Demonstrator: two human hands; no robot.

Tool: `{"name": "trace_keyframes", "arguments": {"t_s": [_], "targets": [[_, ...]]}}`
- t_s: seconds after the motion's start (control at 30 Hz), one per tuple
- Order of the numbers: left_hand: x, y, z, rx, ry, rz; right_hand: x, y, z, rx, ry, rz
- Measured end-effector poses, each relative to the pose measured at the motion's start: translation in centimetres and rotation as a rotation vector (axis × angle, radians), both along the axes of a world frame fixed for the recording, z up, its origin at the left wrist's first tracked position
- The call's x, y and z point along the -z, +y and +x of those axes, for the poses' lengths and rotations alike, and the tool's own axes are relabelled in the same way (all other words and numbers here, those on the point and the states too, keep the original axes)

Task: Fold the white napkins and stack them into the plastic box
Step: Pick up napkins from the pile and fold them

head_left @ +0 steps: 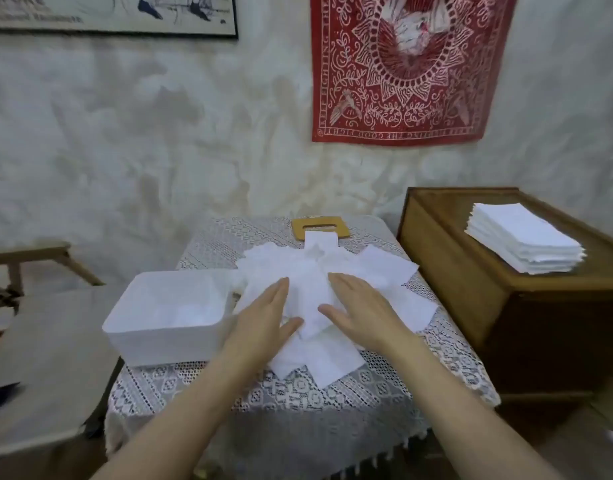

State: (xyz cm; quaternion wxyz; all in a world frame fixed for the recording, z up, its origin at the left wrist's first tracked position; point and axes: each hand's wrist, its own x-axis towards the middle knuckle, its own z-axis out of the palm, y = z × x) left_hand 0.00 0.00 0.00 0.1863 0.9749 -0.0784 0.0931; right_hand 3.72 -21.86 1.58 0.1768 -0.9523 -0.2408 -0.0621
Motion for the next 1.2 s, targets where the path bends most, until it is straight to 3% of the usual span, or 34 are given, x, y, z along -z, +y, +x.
{"name": "trace_keyframes", "arguments": {"t_s": [0.27, 0.47, 0.67, 0.9, 1.0, 1.13, 1.2], "targets": [[3.4, 2.0, 1.7, -0.069, 0.022, -0.045, 0.5, 3.6, 4.2, 0.143, 0.007, 0.227], [3.7, 2.6, 1.8, -0.05, -0.017, -0.026, 0.3, 5.0, 5.7, 0.084, 0.116, 0.145], [3.9, 2.3, 3.4, -0.089, -0.113, -0.057, -0.1, 4.0, 5.7, 0.084, 0.186, 0.297], [2.1, 1.5, 3.2, -0.092, 0.01, 0.007, -0.2, 2.8, 4.1, 0.112, 0.14, 0.559], [1.4, 0.5, 3.1, -0.049, -0.096, -0.173, -0.3, 2.7, 3.7, 0.073, 0.212, 0.786], [0.8, -0.4, 2.9, -0.105, -0.082, -0.738, 0.1, 3.5, 3.0, 0.074, 0.386, 1.053], [1.2, -0.3, 2.9, -0.121, -0.077, -0.914, 0.2, 4.0, 2.9, 0.077, 0.418, 1.098]]}}
